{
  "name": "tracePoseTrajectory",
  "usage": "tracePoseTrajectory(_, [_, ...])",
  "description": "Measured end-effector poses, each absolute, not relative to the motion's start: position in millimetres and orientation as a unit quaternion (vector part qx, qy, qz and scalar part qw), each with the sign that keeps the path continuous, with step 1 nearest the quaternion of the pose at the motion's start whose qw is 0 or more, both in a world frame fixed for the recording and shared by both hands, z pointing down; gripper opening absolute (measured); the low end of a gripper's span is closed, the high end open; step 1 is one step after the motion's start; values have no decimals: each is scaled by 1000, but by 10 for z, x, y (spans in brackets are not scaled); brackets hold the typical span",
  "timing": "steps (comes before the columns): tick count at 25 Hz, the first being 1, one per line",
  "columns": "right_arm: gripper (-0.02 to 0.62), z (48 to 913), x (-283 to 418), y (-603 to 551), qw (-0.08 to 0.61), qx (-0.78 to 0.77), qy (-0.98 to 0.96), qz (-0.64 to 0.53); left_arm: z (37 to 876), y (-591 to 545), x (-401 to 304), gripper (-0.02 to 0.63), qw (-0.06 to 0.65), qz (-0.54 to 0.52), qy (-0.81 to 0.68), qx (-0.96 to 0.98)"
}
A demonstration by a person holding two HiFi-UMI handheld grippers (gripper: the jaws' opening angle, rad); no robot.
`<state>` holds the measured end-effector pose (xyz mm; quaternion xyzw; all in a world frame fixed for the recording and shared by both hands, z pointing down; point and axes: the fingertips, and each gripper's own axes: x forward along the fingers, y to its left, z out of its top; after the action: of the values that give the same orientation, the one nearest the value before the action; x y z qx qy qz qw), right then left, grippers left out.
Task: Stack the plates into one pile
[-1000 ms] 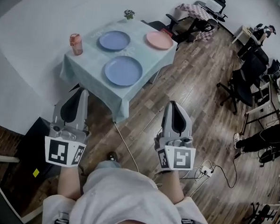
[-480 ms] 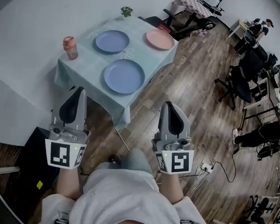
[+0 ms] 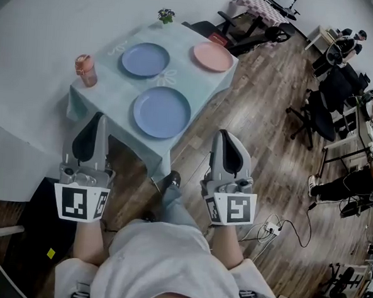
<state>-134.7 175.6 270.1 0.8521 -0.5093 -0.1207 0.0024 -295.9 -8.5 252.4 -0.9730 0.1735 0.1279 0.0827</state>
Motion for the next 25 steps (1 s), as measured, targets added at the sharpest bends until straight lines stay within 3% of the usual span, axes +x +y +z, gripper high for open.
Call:
tracePoseTrajectory(14, [2, 2467, -120, 793, 4, 810, -571, -133, 2370, -821, -1978, 6, 87, 128, 263, -952])
tracePoseTrajectory(25, [2, 2819, 598, 157, 15, 769, -635, -72, 2679, -1124, -1322, 6, 74, 80, 314, -943])
